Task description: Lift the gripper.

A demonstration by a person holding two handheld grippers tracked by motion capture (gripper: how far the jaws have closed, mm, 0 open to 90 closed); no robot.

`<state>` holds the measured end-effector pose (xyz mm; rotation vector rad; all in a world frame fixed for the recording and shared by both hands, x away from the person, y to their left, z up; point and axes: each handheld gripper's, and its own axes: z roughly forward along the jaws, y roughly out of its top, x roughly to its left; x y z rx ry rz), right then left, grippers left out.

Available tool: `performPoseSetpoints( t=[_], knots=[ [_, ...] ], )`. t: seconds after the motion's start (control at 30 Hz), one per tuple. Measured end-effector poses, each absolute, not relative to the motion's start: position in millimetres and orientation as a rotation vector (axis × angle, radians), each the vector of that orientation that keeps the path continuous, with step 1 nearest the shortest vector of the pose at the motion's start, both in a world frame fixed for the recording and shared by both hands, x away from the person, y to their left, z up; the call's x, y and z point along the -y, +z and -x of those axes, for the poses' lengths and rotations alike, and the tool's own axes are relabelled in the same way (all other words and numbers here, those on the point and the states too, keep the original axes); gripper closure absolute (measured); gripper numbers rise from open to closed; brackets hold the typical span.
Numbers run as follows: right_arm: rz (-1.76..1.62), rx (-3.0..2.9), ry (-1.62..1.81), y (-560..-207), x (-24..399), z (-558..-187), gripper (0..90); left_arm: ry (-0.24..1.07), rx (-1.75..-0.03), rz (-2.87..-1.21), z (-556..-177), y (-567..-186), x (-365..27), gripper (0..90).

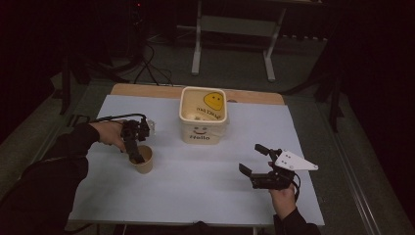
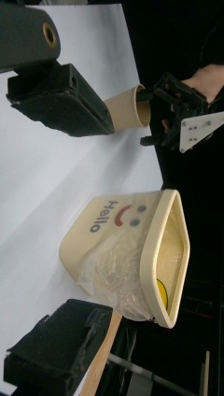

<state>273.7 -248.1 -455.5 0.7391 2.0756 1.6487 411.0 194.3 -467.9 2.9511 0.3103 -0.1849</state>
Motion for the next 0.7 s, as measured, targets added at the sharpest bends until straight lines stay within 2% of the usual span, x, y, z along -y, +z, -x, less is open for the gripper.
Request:
performPoseSetpoints(
  t=[0.37, 0.7],
  knots=[
    [-0.746, -2.081, 1.648, -455.6, 248.2, -274.0, 11.1, -0.191, -0.324, -2.957, -409.6, -461.8, -190.0, 4.9],
    [-0.746, -2.095, 1.647, -455.6, 248.1, -274.0, 11.2, -0.165, -0.314, -2.943, -407.9, -436.1, -189.6, 4.8]
  ],
)
